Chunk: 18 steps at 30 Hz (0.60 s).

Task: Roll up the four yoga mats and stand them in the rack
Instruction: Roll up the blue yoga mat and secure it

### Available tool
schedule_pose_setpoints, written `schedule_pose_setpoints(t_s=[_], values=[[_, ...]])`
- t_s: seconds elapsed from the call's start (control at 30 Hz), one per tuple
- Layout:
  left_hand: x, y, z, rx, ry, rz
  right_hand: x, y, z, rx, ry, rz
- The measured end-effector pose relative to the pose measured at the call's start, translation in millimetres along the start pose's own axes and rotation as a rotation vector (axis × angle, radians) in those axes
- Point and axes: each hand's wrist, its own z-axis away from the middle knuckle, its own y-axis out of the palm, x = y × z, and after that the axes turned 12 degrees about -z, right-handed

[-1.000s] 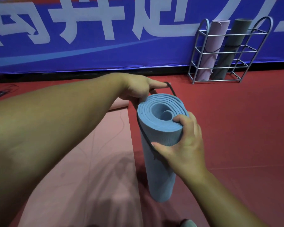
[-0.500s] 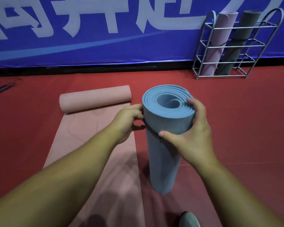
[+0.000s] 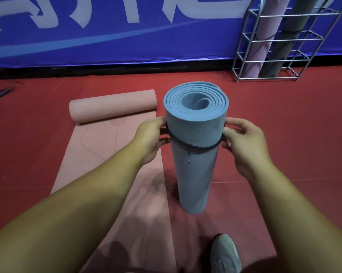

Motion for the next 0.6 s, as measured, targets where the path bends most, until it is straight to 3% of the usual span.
schedule_pose_setpoints(t_s=[0.23,0.6], values=[[16,27,-1,-0.032,-0.043,-0.118,-9,-10,-14,-0.085,0.119,-0.093],[93,32,-7,0.015,-0.242,-0.270,-74,-32,-38,-0.070,0.264,0.168]])
